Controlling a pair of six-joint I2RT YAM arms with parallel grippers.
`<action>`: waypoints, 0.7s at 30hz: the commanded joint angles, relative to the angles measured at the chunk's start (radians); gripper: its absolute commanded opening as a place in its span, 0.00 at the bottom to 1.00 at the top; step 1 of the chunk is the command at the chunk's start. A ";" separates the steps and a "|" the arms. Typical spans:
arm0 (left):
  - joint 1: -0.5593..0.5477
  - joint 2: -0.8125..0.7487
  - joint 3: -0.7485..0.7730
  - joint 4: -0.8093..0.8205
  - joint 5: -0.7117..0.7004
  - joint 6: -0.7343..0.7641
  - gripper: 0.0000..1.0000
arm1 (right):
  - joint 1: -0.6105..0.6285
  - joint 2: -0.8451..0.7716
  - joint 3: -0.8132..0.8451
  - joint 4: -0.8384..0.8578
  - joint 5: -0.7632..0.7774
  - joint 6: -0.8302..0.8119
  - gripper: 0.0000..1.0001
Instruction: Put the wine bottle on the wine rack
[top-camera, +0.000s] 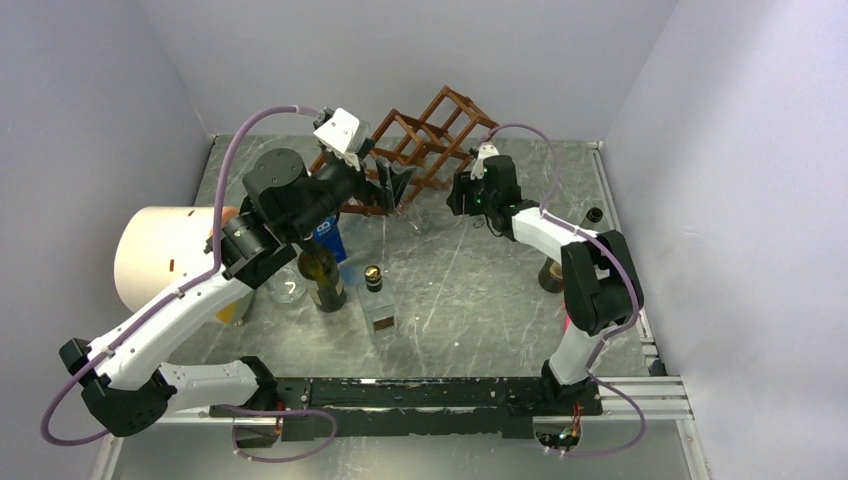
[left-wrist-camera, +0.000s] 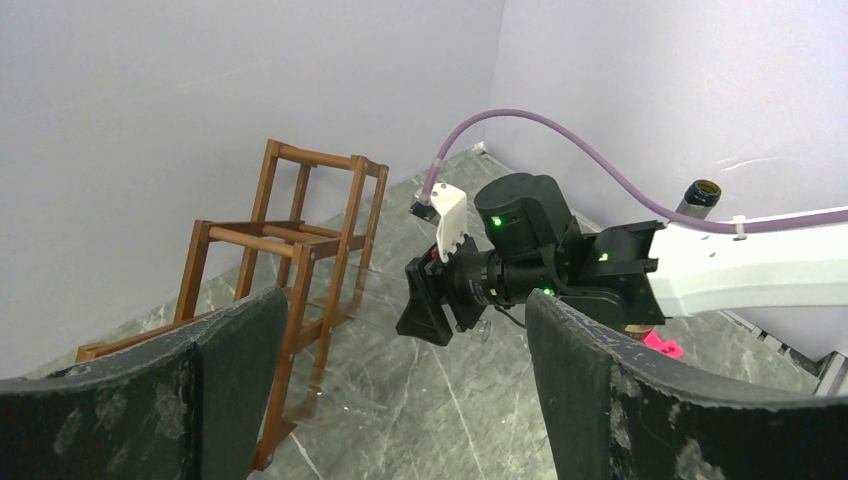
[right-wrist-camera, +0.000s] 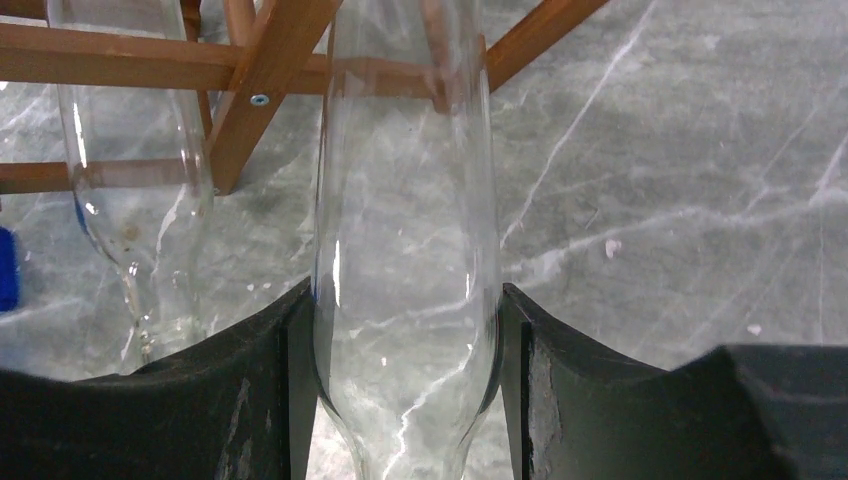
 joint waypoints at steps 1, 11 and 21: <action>0.003 0.007 0.044 -0.015 0.026 -0.008 0.92 | 0.008 0.034 0.048 0.229 -0.124 -0.052 0.00; 0.003 0.019 0.078 -0.070 0.013 0.000 0.92 | -0.014 0.142 0.077 0.387 -0.231 -0.038 0.00; 0.003 0.055 0.131 -0.112 -0.003 0.011 0.92 | -0.017 0.245 0.118 0.470 -0.157 0.002 0.00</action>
